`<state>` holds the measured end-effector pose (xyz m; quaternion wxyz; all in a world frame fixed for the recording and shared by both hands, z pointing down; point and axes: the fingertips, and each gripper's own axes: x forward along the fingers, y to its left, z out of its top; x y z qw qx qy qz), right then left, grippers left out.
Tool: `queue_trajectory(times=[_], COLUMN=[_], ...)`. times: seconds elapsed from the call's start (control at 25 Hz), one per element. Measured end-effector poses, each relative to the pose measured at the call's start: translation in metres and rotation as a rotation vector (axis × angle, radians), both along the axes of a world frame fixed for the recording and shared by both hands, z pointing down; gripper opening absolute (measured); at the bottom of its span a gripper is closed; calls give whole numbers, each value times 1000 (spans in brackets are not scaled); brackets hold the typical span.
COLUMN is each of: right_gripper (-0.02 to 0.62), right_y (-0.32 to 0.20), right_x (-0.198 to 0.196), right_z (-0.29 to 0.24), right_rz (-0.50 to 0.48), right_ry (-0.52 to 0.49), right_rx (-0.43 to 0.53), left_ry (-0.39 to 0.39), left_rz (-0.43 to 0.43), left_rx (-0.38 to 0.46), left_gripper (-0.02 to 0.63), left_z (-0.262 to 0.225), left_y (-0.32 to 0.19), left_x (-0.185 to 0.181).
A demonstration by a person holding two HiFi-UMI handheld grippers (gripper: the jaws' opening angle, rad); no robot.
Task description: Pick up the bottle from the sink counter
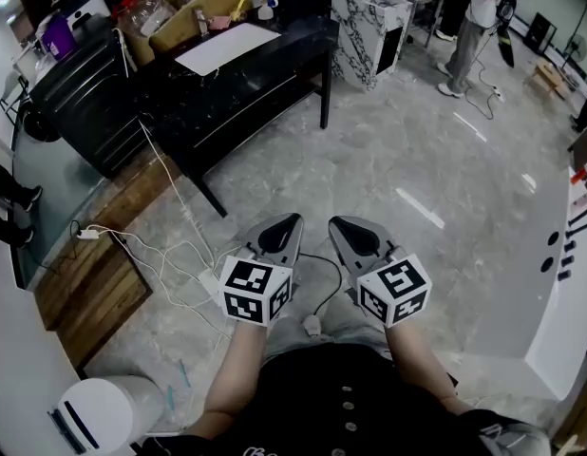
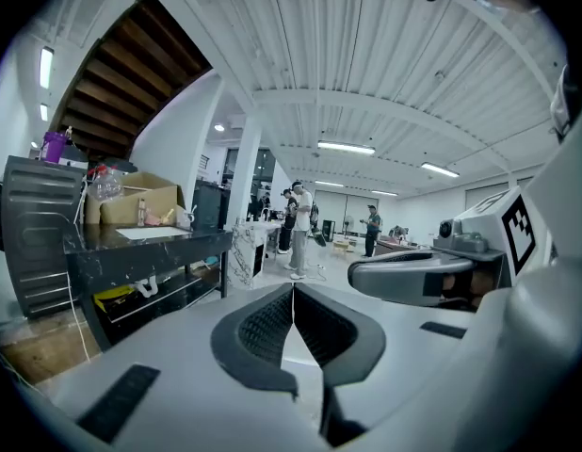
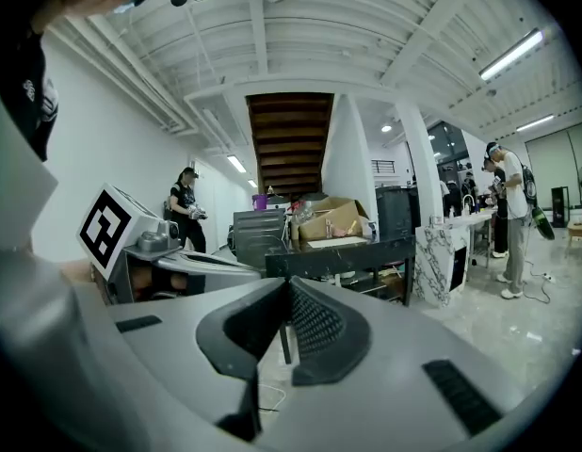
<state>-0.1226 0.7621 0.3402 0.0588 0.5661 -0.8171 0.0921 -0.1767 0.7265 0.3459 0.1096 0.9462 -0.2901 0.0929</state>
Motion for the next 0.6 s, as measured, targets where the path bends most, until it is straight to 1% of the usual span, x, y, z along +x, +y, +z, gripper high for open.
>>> queue_trajectory(times=[0.08,0.32,0.6], right_gripper=[27,119,255], right_y=[-5,-34,-96], right_x=[1,2,13], right_z=[3,9,18], right_rz=[5,2,-63], right_ry=[2,4,-15], right_rx=[-15,-32,-37], left_ry=[1,-18,-41], left_rz=[0,4,-20], left_rx=[-19,-44,-65], left_gripper=[21,21,21], left_z=[4,12,24], left_y=[-2,-19,-67], left_x=[1,4,11])
